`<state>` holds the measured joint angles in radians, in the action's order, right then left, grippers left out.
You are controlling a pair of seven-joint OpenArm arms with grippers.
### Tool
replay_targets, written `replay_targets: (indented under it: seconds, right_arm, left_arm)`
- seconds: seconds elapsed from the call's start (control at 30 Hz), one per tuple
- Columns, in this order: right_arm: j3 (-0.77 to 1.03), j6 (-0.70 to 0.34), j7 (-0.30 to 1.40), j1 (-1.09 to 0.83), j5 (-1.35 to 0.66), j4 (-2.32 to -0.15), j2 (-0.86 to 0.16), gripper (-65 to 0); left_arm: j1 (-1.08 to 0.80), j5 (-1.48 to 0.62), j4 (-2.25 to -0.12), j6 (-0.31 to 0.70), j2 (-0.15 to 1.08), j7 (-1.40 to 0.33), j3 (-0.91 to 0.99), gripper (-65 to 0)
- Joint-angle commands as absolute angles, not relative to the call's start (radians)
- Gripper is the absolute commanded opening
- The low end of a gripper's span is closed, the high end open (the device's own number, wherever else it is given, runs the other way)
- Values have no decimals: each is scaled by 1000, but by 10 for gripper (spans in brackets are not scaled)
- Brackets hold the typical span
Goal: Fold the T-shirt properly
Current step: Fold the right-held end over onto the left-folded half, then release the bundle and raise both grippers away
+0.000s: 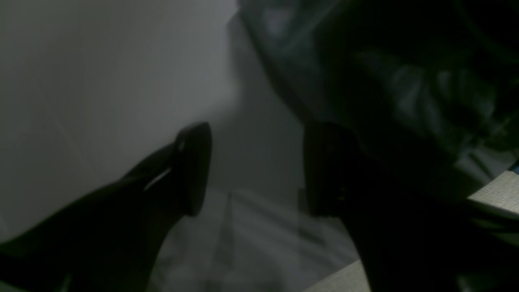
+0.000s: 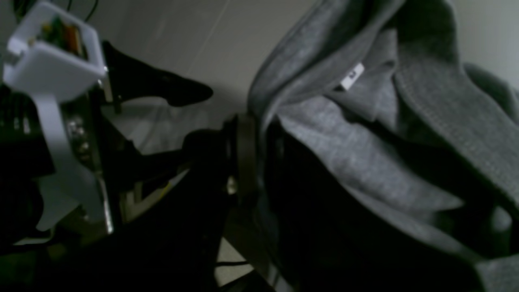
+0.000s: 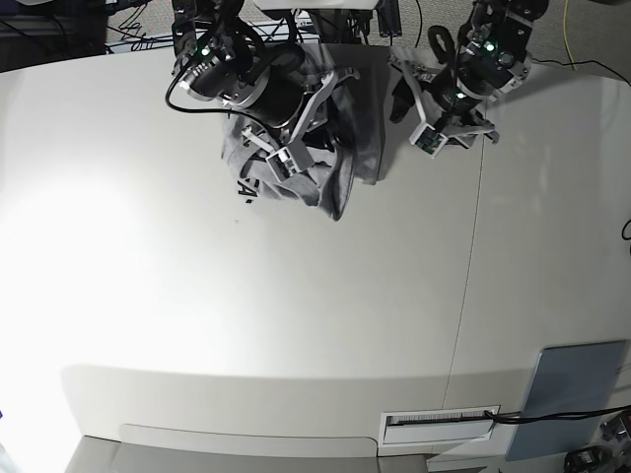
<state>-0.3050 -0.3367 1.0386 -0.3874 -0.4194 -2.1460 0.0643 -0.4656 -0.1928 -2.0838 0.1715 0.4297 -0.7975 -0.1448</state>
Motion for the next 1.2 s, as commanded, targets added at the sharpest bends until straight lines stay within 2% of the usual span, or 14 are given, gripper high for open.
replay_targets:
  seconds: [0.0, 0.17, 0.37, 0.5, 0.63, 0.77, 0.8, 1.0, 1.1, 1.17]
  right_arm:
    - [-316, -348, 1008, -382, -445, -2159, 72, -650]
    - [-343, -369, 1002, -382, -444, -2159, 72, -650]
    - [-387, -382, 947, -382, -390, -2157, 72, -650]
    - [-436, -386, 911, -379, -365, -2157, 73, -650]
    - [-480, -533, 912, -368, -365, -2157, 72, -650]
    - [-484, -565, 897, -363, -365, -2157, 72, -394]
    - [-485, -564, 885, -363, -367, -2157, 72, -354]
    - [-485, -566, 876, -357, -449, -2158, 72, -342]
    - [-482, -566, 891, -348, -435, -2160, 72, -342]
    - [-481, -564, 890, -346, -374, -2160, 72, -343]
  left_arm:
    - [-469, -205, -2105, 163, 435, -766, -125, -307]
    - [-469, -382, -2105, 198, 432, -742, 17, -307]
    - [-488, -634, -2105, 355, 427, -743, 245, -307]
    - [-535, -739, -2105, 425, 427, -743, 356, -307]
    - [-567, -764, -2105, 447, 427, -743, 410, -307]
    - [-591, -764, -2105, 447, 427, -744, 416, -307]
    - [-597, -764, -2105, 447, 427, -743, 416, -307]
    - [-604, -764, -2105, 447, 427, -744, 416, -307]
    - [-604, -770, -2105, 448, 427, -745, 416, -307]
    - [-604, -809, -2105, 487, 426, -750, 416, -307]
